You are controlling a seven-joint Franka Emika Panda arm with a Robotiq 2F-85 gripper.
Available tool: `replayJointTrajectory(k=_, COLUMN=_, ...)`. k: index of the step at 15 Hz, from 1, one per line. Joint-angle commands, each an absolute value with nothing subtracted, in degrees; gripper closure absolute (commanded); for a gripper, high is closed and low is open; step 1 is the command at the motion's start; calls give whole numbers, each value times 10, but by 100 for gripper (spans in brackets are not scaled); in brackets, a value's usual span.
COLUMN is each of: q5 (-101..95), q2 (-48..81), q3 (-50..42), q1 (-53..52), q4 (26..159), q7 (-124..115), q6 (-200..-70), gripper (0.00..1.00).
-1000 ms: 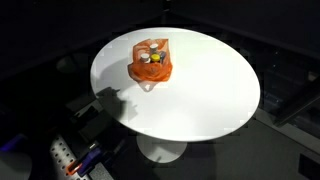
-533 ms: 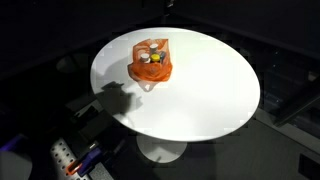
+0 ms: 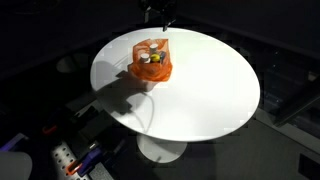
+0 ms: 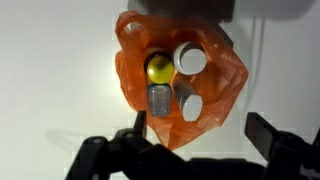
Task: Pick up the long white container from the orange plastic and put it on the table
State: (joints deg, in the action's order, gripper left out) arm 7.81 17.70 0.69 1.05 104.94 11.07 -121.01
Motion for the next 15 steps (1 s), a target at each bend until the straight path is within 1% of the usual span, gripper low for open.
replayJointTrajectory(k=1, q5=100, q2=245, q3=21, q1=21, q4=989, q7=135, q6=-1201, gripper=0)
replayJointTrajectory(k=9, q5=71, q2=345, q3=27, q1=5, q4=908, q7=105, q6=-1190, gripper=0)
replayJointTrajectory(k=15, q5=74, q2=388, q3=30, q1=5, q4=871, q7=102, q6=-1177, gripper=0)
